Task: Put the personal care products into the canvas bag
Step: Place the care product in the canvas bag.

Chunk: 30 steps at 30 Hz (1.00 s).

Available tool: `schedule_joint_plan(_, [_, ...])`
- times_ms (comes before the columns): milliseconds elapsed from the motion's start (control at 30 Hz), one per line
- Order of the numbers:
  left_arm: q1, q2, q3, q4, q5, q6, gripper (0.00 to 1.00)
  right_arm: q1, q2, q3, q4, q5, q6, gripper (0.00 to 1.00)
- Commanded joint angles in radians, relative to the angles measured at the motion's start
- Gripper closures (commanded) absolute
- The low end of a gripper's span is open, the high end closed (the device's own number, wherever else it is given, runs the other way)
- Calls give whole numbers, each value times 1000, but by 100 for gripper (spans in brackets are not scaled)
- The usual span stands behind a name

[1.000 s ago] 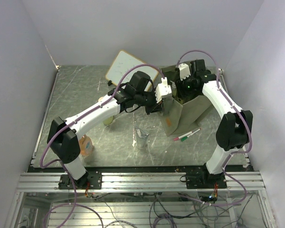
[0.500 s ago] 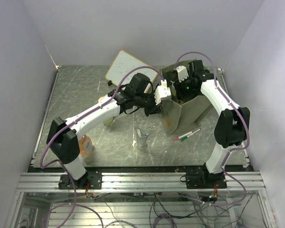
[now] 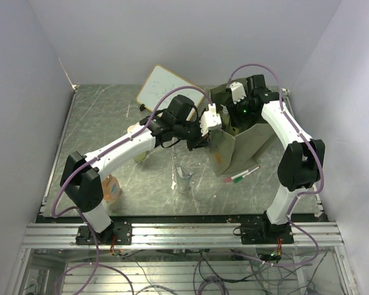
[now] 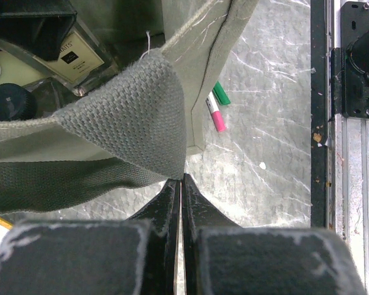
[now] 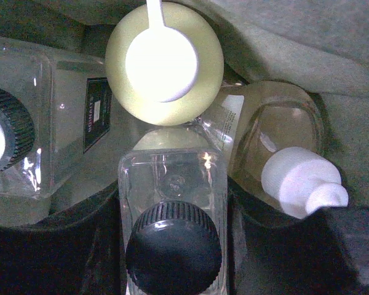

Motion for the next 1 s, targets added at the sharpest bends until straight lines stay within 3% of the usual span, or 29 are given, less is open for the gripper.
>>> schedule_joint_plan(0, [-10, -28, -4, 5, 11, 14, 93, -50, -38, 87, 129, 150, -71, 96])
schedule_joint_plan(400, [-10, -33, -9, 4, 14, 17, 93, -85, -7, 105, 108, 169, -75, 92])
schedule_joint_plan(900, [-10, -26, -4, 6, 21, 13, 93, -85, -6, 10, 103, 9, -63, 69])
schedule_joint_plan(967, [-10, -22, -2, 6, 24, 10, 93, -85, -10, 3, 111, 0, -61, 62])
